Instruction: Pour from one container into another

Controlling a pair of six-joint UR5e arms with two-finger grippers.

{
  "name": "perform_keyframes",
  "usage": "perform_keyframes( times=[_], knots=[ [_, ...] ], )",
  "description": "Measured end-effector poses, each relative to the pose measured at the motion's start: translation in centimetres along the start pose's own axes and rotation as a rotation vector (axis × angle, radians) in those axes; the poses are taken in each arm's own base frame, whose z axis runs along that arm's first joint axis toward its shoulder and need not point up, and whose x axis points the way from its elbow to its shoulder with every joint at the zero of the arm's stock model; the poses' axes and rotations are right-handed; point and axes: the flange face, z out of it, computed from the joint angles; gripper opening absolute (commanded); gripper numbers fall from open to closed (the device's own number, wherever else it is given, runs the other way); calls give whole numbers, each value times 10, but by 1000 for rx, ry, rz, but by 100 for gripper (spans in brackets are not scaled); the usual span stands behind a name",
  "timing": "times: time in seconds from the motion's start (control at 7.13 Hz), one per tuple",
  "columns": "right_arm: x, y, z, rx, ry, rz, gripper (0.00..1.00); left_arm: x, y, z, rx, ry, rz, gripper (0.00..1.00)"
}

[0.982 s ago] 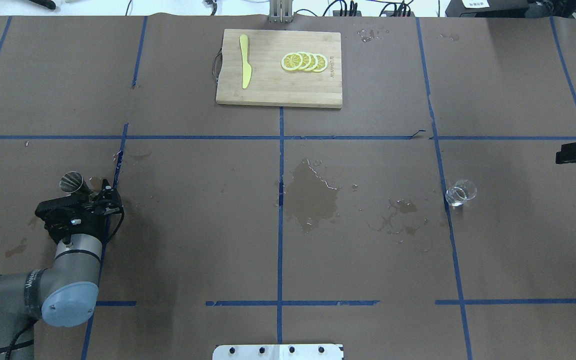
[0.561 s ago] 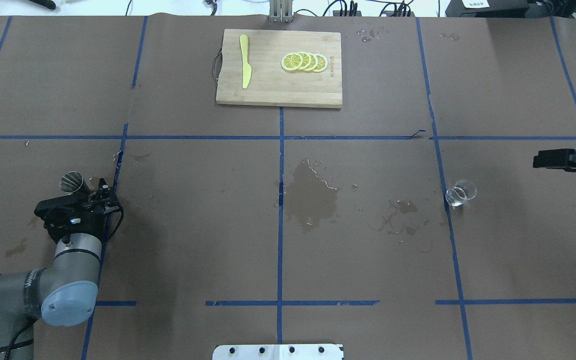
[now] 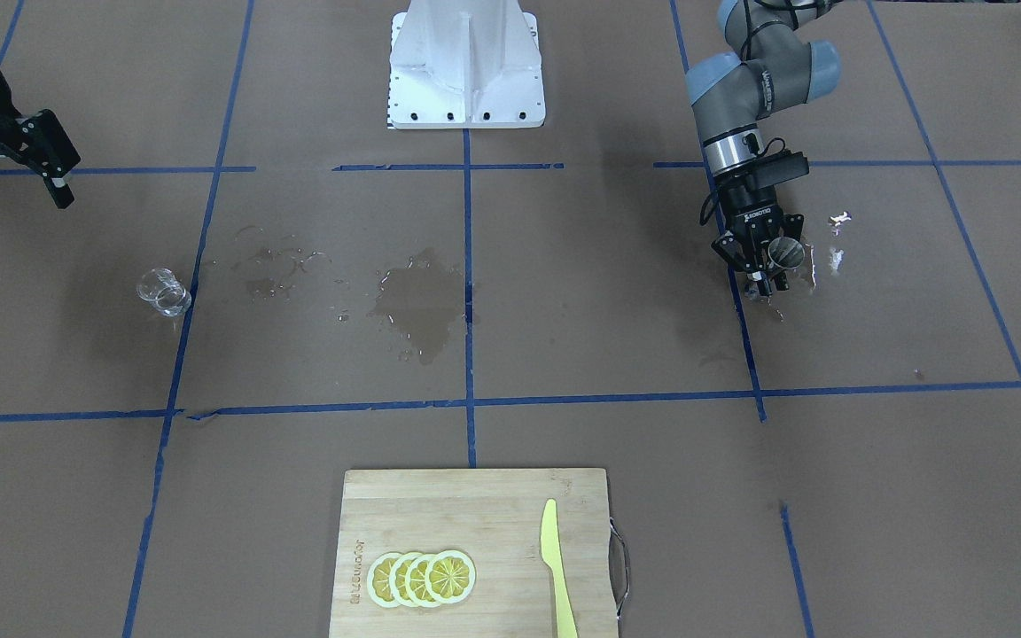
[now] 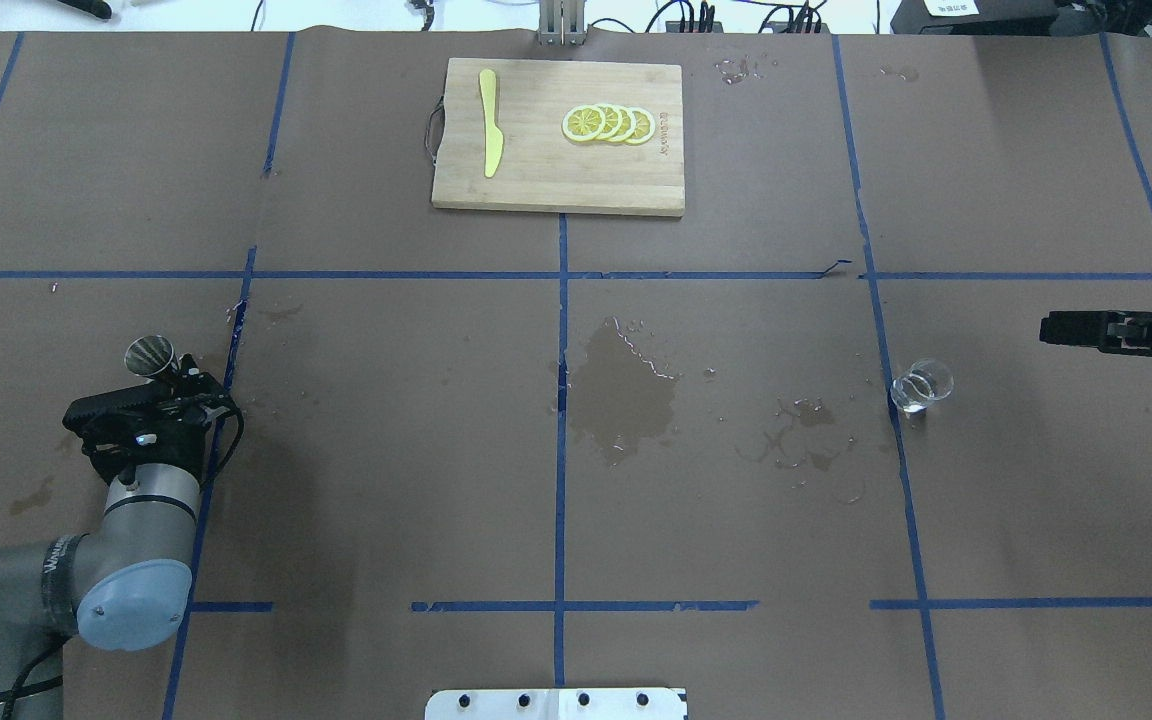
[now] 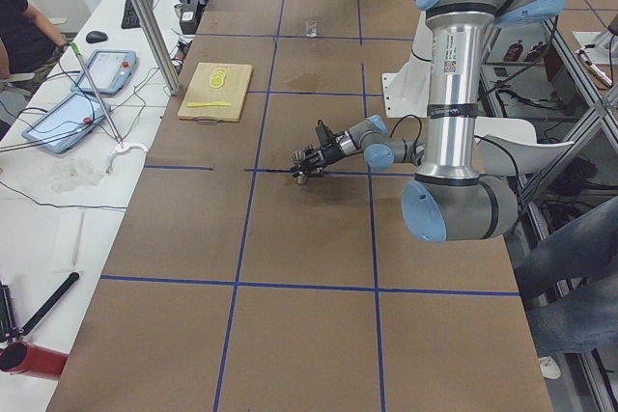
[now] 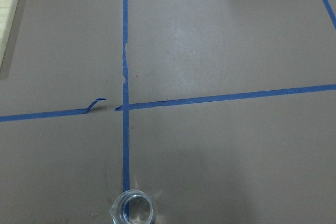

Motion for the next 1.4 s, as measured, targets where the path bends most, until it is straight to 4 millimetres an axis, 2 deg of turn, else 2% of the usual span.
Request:
perform_keyframes(
  times=[0.14, 0.28, 0.56, 0.84, 1.12, 1.4],
  knots=[
    [-5, 6, 4, 17, 0, -5, 100, 0, -4, -1, 1, 2, -10, 0],
    [-12, 14, 9, 39, 5, -20, 100, 7, -18, -10, 0, 20, -34, 0],
    [-21, 34, 24, 94, 11, -71, 99, 28, -59, -34, -3, 72, -33, 0],
    [-22, 58, 53, 197, -30, -70, 99, 55, -87, -48, 4, 126, -19, 0],
    [-31, 95, 86, 331, -39, -106, 100, 67, -98, -55, 11, 198, -22, 0],
    [-38, 120, 109, 406, -35, -142, 100, 68, -95, -54, 22, 250, 3, 0]
  ],
)
